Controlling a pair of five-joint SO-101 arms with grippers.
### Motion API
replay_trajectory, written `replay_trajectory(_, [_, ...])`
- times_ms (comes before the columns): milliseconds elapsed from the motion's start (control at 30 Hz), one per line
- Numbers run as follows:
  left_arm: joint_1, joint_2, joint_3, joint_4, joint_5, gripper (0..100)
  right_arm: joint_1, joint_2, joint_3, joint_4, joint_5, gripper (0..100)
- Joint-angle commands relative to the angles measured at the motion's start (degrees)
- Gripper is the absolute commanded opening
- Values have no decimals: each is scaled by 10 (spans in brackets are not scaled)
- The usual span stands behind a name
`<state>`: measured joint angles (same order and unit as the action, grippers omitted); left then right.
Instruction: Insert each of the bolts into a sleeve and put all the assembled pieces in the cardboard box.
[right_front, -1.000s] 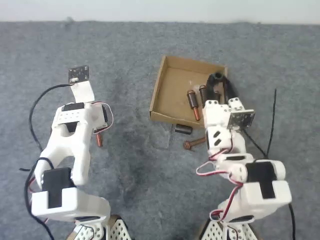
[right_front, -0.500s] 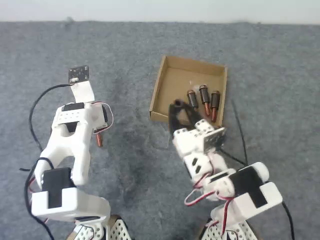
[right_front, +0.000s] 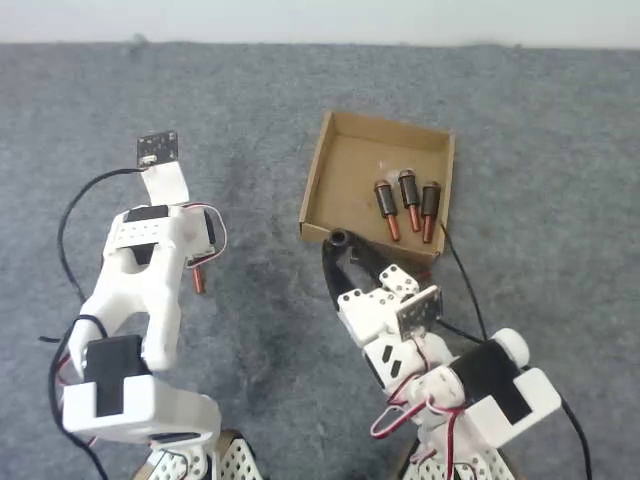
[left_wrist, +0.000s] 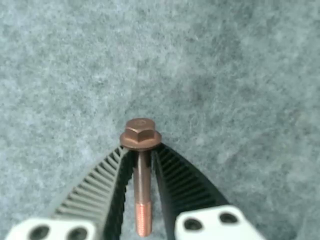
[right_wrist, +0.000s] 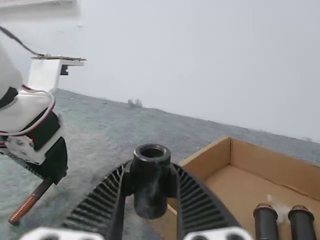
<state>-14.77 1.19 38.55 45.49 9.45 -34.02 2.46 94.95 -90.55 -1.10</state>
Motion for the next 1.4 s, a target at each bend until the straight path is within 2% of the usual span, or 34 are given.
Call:
replay_trajectory(0, [2,-4,-5,-10,0,10,-7,-23,13,-16,19,6])
replay_trajectory(200, [2,-4,-4,-10,-4,10,-7,-23,13,-12,17,6])
replay_trajectory(367, [23,-7,-3,7,-76,10,-9,1,13,-16,16,6])
replay_trajectory(500, [33,-8,-3,17,-98,10,-10,21,10,-16,15,6])
replay_trajectory(667, [36,-9,-7,12,-98,10,-26,32,7,-12,15,6])
replay_trajectory(833, [72,-9,-14,-21,-96,10,-47,74,-7,-16,15,6])
replay_trajectory(933, [93,-25,-9,-52,-61,10,-47,107,-27,-17,15,6])
replay_trajectory(1067, [124,-82,12,-69,-12,9,-47,131,-41,-22,15,6])
replay_trajectory(1367, [164,-263,154,-168,-3,9,-47,156,-43,-58,18,6])
